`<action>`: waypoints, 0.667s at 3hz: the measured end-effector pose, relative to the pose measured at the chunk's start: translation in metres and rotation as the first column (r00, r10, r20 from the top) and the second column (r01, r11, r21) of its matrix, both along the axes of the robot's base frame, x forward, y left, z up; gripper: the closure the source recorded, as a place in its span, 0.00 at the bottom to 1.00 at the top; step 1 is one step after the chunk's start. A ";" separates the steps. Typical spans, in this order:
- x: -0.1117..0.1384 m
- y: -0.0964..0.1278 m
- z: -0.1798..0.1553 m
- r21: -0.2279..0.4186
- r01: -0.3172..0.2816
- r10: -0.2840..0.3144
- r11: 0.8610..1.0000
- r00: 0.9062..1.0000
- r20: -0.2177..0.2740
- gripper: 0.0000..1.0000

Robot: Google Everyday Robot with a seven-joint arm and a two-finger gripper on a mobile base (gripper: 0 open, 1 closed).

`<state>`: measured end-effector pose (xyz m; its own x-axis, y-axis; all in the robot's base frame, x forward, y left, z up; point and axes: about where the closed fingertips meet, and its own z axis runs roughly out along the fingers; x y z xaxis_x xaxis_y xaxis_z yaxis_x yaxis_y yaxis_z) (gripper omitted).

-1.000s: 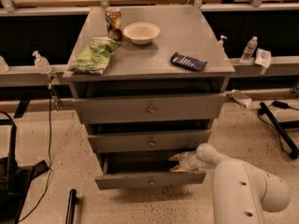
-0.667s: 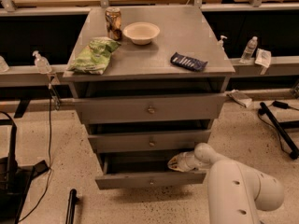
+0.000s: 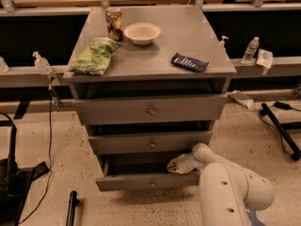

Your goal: Open bottom drawer

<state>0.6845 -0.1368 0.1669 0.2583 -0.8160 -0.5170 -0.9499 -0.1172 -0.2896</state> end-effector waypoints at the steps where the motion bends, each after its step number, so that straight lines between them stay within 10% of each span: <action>1: -0.006 -0.003 0.000 0.002 -0.051 0.051 0.999 0.998 -0.028 1.00; 2: -0.018 -0.014 0.008 -0.013 -0.114 0.113 0.993 0.991 -0.067 1.00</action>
Offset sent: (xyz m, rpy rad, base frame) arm -0.0280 -0.0348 0.0265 -0.0483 0.1066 0.1887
